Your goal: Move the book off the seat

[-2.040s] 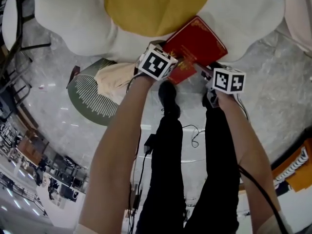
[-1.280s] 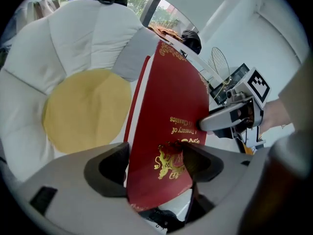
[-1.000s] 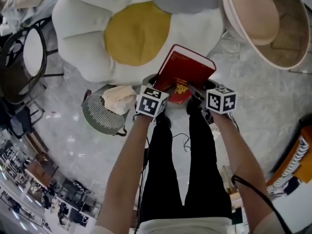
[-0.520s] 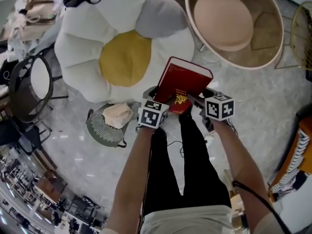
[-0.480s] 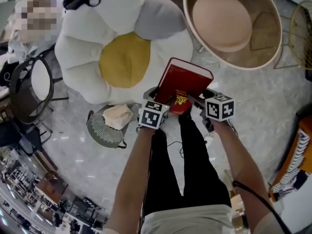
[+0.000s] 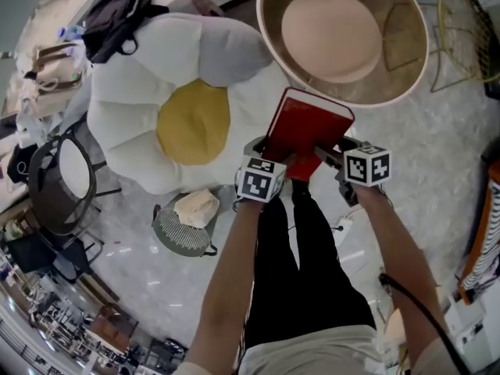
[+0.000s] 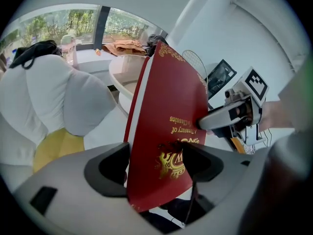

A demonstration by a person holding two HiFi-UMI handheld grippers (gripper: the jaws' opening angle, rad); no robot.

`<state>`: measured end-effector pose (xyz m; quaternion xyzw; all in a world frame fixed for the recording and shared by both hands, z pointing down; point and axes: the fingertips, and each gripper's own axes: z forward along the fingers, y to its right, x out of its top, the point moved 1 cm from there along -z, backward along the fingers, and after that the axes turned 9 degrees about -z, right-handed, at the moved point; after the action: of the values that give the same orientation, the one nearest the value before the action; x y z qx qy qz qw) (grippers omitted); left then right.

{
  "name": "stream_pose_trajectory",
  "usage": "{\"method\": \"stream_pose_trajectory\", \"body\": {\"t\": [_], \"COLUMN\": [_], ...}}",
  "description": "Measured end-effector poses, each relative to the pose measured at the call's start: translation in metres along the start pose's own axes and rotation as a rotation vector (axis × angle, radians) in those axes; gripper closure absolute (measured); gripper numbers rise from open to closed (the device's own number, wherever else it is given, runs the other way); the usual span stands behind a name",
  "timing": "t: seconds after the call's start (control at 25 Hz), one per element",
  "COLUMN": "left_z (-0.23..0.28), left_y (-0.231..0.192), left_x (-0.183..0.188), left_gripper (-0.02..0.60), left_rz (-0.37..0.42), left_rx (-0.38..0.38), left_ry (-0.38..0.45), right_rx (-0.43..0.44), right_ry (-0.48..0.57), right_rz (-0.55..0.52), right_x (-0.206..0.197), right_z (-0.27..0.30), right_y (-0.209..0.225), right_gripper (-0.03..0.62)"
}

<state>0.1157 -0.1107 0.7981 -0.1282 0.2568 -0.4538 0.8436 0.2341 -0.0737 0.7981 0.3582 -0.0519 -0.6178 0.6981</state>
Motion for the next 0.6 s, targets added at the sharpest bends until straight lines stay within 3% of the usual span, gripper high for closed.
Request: {"method": "stream_pose_trajectory", "body": {"t": [0.6], "left_z": [0.042], "left_y": [0.020], "left_x": [0.116], "left_gripper": [0.241], "left_rz": [0.150], "left_rx": [-0.098], "left_ry": [-0.023], "right_rx": [-0.099], "right_ry": [0.180], "right_rz": [0.097], "right_x": [0.090], "right_z": [-0.024], "right_y": [0.060], "right_gripper": [0.281]}}
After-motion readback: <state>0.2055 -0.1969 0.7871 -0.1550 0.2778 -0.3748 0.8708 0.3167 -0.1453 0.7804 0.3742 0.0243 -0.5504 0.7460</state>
